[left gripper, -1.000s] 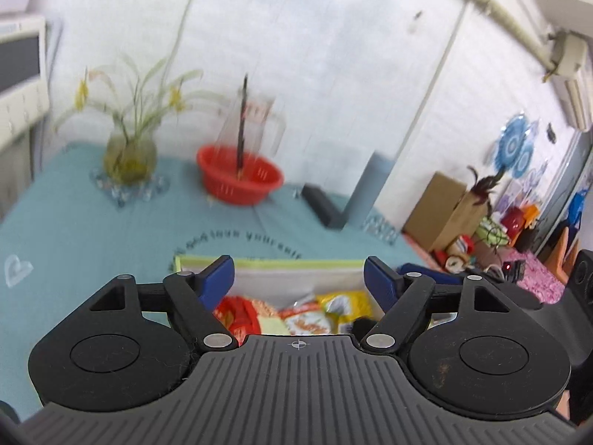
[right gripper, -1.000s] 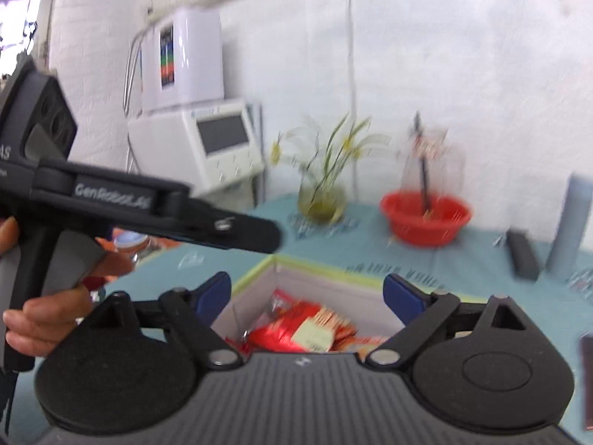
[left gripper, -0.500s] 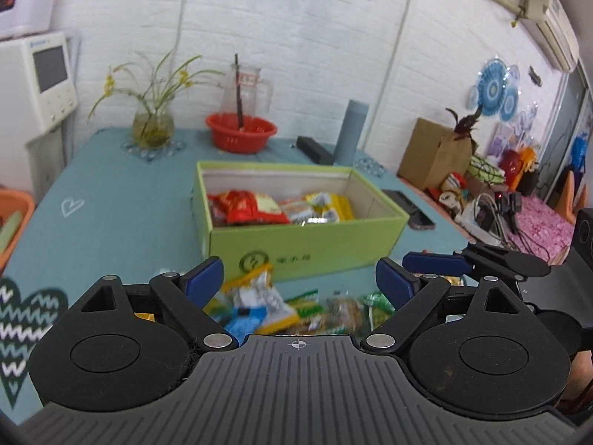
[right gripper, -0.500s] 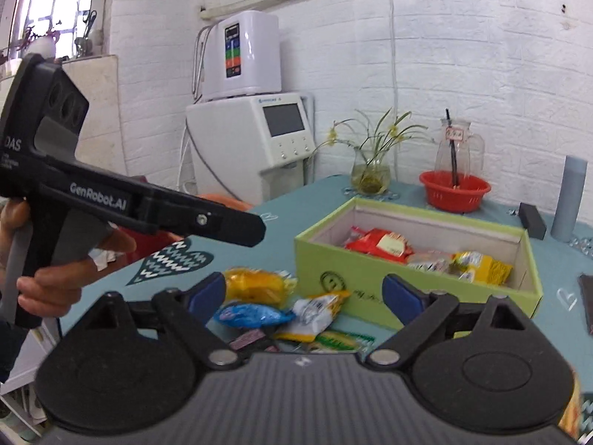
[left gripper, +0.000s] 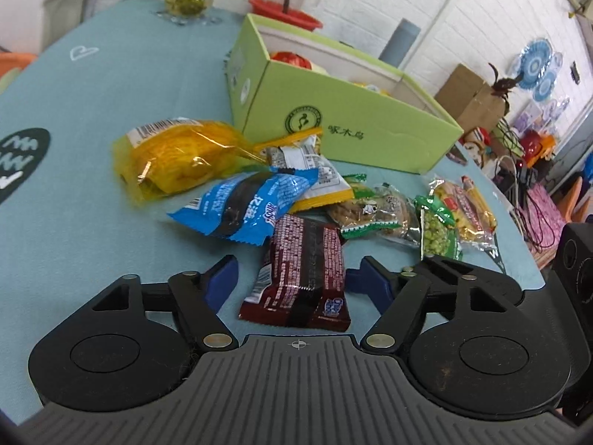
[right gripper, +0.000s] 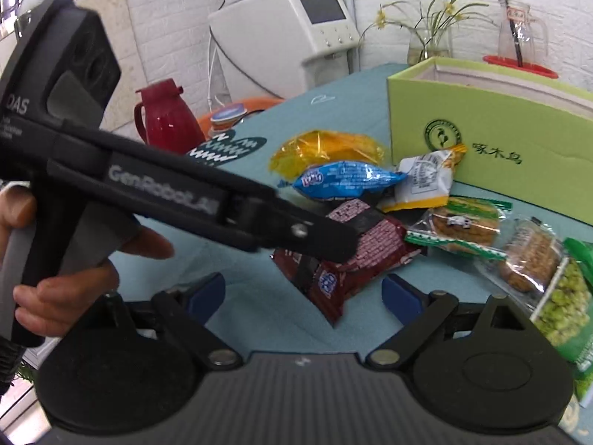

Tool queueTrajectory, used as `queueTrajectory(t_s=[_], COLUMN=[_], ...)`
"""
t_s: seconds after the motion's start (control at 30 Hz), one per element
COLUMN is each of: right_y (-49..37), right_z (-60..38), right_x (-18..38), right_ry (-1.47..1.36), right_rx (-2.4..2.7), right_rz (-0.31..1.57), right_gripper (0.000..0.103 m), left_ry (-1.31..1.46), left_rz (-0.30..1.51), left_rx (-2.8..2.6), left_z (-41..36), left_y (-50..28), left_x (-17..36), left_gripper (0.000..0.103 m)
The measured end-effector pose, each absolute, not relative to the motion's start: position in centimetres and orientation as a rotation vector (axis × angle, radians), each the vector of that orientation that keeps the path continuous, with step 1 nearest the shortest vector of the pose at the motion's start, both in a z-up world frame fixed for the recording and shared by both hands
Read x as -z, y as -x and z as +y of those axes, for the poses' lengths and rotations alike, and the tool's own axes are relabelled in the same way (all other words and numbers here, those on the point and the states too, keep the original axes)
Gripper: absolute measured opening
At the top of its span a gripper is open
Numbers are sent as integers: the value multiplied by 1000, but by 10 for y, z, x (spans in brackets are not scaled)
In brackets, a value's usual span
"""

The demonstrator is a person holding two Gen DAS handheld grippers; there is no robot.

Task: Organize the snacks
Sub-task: 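Move the left gripper to the dark red-brown packet, then grasp the dark red-brown packet and release it into the box with the left gripper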

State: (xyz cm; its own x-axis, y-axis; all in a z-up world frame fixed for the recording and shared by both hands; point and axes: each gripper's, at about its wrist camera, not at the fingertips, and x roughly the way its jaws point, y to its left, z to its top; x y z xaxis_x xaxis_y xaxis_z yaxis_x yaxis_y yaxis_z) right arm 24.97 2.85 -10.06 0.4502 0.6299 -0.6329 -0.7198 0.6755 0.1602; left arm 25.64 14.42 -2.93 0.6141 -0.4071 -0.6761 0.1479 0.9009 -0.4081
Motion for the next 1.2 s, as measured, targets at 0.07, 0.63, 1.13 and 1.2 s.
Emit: queueTrajectory(t_s=[0.07,0.63,1.13,1.2], right_y=[-252,-185,-195,-192], right_z=[31,-70,-59,-62], right_x=[100,93,96,83], right_ry=[152,79,27,33], right_rx=[-839,-654,-602,-591], right_rz=[726,645,618,582], right_gripper=[94,93,62,63], left_ry=[340,223,220,240], left_rz=[873,849,875,847], left_rx=[344,304,404,421], left_z=[140,59,50,50], left_y=[-260,-206,-221,-220], left_x=[33,23,26,13], left_gripper=[34,43,25,25])
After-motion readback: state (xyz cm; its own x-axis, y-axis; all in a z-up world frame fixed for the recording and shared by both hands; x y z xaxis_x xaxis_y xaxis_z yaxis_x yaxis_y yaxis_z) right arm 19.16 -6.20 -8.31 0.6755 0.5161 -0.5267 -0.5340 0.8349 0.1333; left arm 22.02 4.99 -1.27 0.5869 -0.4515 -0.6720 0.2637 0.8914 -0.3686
